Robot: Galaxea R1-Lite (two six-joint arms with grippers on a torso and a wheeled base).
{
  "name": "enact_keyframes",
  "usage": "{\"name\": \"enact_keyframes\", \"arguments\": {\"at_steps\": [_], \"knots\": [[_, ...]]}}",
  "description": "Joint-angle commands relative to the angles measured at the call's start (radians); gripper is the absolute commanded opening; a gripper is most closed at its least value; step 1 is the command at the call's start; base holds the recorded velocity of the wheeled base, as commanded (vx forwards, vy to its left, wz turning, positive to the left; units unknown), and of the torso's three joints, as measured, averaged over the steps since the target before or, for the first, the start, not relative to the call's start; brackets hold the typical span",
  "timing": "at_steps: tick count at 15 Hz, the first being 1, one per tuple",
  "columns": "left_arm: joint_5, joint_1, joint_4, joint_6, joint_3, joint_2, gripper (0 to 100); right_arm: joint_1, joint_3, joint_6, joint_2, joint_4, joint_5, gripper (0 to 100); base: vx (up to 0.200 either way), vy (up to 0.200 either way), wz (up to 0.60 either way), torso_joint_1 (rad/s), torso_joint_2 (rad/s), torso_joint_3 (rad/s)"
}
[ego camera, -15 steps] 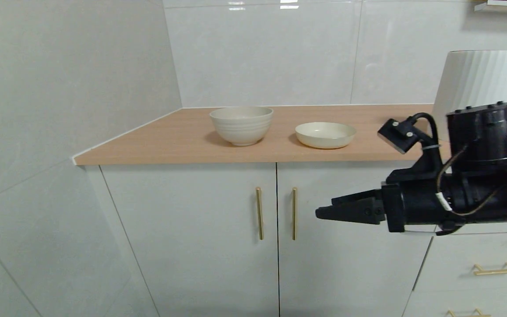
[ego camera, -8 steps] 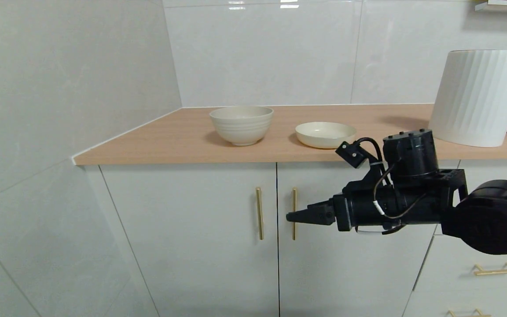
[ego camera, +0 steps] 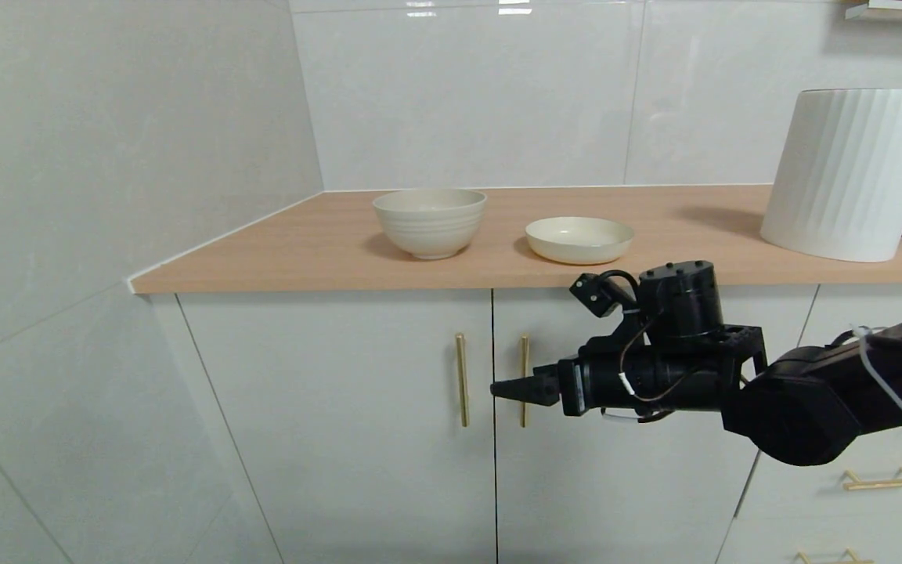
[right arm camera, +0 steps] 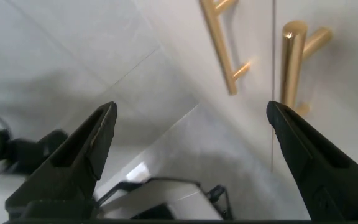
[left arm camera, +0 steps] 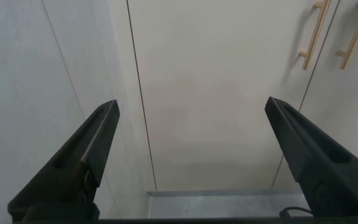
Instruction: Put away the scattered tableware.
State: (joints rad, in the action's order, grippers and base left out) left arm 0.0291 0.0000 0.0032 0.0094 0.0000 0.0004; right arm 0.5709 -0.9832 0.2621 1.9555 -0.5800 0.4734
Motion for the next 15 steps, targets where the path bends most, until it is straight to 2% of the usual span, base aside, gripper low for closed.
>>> {"name": "enact_keyframes", "arguments": {"at_steps": [1,5,8,11,15], "knots": [[0.000,0.000,0.000,0.000,0.000,0.000,100,-0.002,-0.005,0.000,0.060,-0.023,-0.027,100,0.000,0.000,0.00,0.000,0.00,0.000],[0.000,0.000,0.000,0.000,0.000,0.000,100,-0.002,-0.006,0.006,0.080,-0.058,-0.033,100,0.000,0.000,0.00,0.000,0.00,0.000],[0.000,0.000,0.000,0.000,0.000,0.000,100,-0.003,-0.028,0.019,0.106,-0.072,-0.075,100,0.000,0.000,0.00,0.000,0.00,0.000],[0.000,0.000,0.000,0.000,0.000,0.000,100,-0.002,-0.026,0.025,0.134,-0.130,-0.079,100,0.000,0.000,0.00,0.000,0.00,0.000],[0.000,0.000,0.000,0.000,0.000,0.000,100,0.003,-0.029,0.071,0.138,-0.141,-0.076,100,0.000,0.000,0.00,0.000,0.00,0.000]]}}
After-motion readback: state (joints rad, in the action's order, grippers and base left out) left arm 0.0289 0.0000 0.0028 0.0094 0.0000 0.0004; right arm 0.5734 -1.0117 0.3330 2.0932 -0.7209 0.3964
